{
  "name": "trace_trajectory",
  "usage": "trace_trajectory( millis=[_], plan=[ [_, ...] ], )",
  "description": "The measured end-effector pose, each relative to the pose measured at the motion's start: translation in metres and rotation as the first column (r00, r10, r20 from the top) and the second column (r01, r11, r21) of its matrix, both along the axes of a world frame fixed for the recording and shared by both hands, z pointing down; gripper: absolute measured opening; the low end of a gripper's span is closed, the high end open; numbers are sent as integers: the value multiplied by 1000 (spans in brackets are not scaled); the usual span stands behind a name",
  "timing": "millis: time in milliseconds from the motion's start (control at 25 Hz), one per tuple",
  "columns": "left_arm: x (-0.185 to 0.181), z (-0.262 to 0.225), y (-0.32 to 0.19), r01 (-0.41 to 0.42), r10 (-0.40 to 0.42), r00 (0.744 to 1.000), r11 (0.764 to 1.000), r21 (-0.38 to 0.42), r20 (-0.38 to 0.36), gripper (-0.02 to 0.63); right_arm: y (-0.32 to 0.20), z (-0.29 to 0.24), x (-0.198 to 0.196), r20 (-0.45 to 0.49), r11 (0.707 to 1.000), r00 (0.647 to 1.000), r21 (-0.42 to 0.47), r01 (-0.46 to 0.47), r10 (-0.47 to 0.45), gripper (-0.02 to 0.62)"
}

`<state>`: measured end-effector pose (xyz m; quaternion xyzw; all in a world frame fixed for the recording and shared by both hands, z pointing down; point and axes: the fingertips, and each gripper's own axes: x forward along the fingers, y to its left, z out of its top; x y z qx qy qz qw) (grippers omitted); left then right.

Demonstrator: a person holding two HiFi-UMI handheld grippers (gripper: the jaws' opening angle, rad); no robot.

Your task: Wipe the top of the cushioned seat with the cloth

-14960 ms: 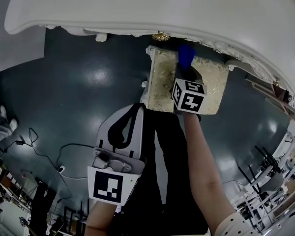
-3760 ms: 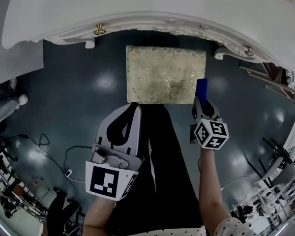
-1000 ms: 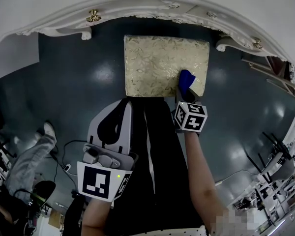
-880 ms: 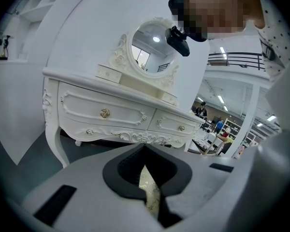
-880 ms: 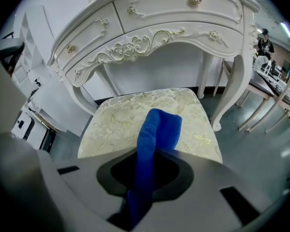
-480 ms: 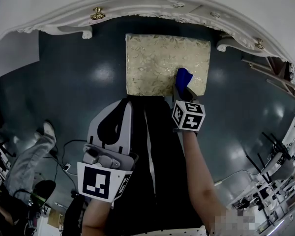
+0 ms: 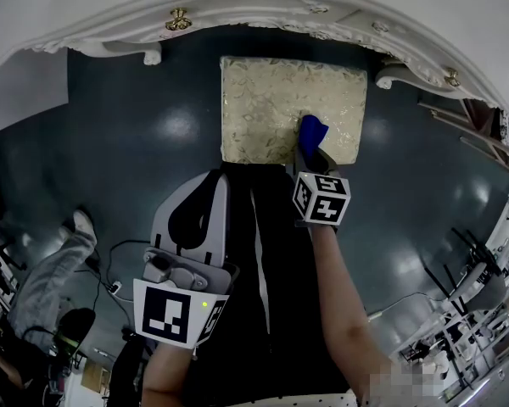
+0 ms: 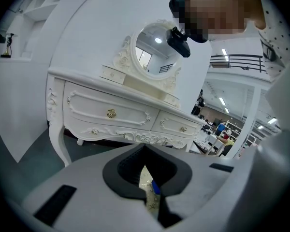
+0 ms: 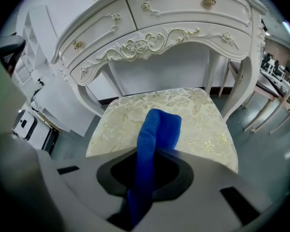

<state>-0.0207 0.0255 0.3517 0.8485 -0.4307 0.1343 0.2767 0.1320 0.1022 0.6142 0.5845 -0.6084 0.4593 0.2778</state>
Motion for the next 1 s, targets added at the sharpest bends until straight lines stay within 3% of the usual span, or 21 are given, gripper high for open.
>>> trace_trajectory(
  millis=[1000],
  plan=[
    [-34, 6, -9, 56, -56, 998, 998, -16, -19, 9, -12, -2, -49, 18, 998, 998, -7, 67, -67, 63]
  ],
)
